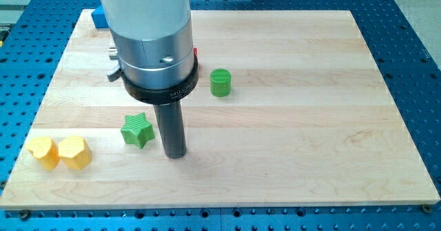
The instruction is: Move the arm towards the green circle
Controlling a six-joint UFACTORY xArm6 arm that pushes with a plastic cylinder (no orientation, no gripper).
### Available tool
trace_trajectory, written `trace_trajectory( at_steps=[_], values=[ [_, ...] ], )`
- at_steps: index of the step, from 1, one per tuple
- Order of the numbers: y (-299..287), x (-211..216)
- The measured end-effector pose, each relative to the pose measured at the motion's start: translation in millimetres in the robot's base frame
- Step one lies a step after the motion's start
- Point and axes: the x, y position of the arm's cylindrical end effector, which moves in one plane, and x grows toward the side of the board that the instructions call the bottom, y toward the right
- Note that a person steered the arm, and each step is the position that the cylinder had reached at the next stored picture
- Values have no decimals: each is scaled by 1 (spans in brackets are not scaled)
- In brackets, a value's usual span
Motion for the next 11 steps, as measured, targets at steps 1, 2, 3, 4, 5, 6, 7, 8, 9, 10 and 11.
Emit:
trace_trajectory(
  at_steps=[1, 2, 3, 4, 5, 6, 7, 8, 9, 10, 11],
  values=[
    [0, 1],
    [0, 1],
    [2, 7],
    [3, 22],
    [-5, 38],
    [-97, 38],
    [-116, 29],
    [-100, 16],
    [-98, -39],
    [-71, -66],
    [-24, -86]
  ],
)
